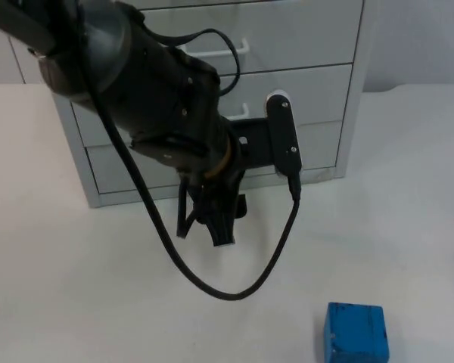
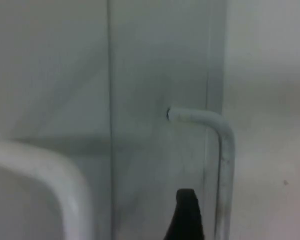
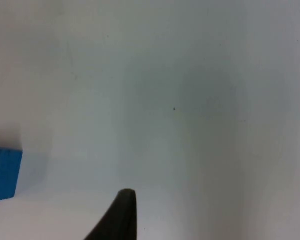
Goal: Open the drawer with the left hand, place the block into the drawer with the right hand, then close the drawer with the left hand.
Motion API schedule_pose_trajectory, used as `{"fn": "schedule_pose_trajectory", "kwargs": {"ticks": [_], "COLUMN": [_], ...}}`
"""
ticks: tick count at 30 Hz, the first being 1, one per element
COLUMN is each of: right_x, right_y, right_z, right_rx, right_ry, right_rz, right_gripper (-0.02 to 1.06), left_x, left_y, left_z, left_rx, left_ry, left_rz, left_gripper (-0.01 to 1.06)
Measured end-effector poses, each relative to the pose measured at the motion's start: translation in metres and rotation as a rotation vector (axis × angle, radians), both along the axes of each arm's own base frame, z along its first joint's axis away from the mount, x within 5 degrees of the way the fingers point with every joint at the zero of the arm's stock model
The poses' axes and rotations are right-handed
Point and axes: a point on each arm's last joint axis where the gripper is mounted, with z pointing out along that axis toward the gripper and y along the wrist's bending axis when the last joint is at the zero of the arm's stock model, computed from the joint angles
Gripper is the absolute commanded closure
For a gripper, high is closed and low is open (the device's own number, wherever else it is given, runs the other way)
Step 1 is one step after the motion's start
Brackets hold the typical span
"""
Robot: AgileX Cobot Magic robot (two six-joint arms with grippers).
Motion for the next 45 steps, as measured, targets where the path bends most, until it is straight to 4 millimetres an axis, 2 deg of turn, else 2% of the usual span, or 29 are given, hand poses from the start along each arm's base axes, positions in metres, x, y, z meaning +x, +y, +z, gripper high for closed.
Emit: {"fn": "schedule_pose_trajectory", "kwargs": {"ticks": [5,13,15,16,17,18,21,22,23,32,40,45], "right_x": [0.000,0.000,0.000,0.000,0.000,0.000,0.000,0.000,0.000,0.000,0.000,0.000], "right_y": [0.000,0.000,0.000,0.000,0.000,0.000,0.000,0.000,0.000,0.000,0.000,0.000], "right_z": [0.000,0.000,0.000,0.000,0.000,0.000,0.000,0.000,0.000,0.000,0.000,0.000], "right_rx": [0.000,0.000,0.000,0.000,0.000,0.000,0.000,0.000,0.000,0.000,0.000,0.000], "right_ry": [-0.002,-0.004,-0.004,-0.004,-0.004,-0.004,-0.004,-0.004,-0.004,-0.004,-0.006,-0.006], "right_rz": [0.000,0.000,0.000,0.000,0.000,0.000,0.000,0.000,0.000,0.000,0.000,0.000], "right_gripper": [-0.01,-0.01,-0.01,-0.01,-0.01,-0.01,-0.01,-0.01,-0.01,-0.01,-0.01,-0.01], "left_x": [0.002,0.010,0.011,0.012,0.012,0.013,0.014,0.015,0.016,0.012,-0.018,-0.021], "left_y": [-0.002,-0.003,-0.003,-0.003,-0.003,-0.003,-0.002,-0.003,-0.003,-0.005,-0.020,-0.019], "left_z": [-0.008,-0.010,-0.012,-0.012,-0.012,-0.011,-0.011,-0.010,-0.009,-0.009,-0.003,-0.001], "left_rx": [-0.006,0.003,0.011,0.015,0.015,0.018,0.025,0.023,0.023,0.064,0.065,0.038], "left_ry": [0.014,0.001,-0.001,-0.004,-0.004,-0.009,-0.012,-0.012,-0.013,0.020,0.245,0.311], "left_rz": [-0.012,0.010,0.026,0.031,0.031,0.035,0.046,0.051,0.056,0.052,-0.005,-0.024], "left_gripper": [0.41,0.42,0.45,0.49,0.60,0.60,0.93,0.93,1.05,1.05,1.05,1.05]}}
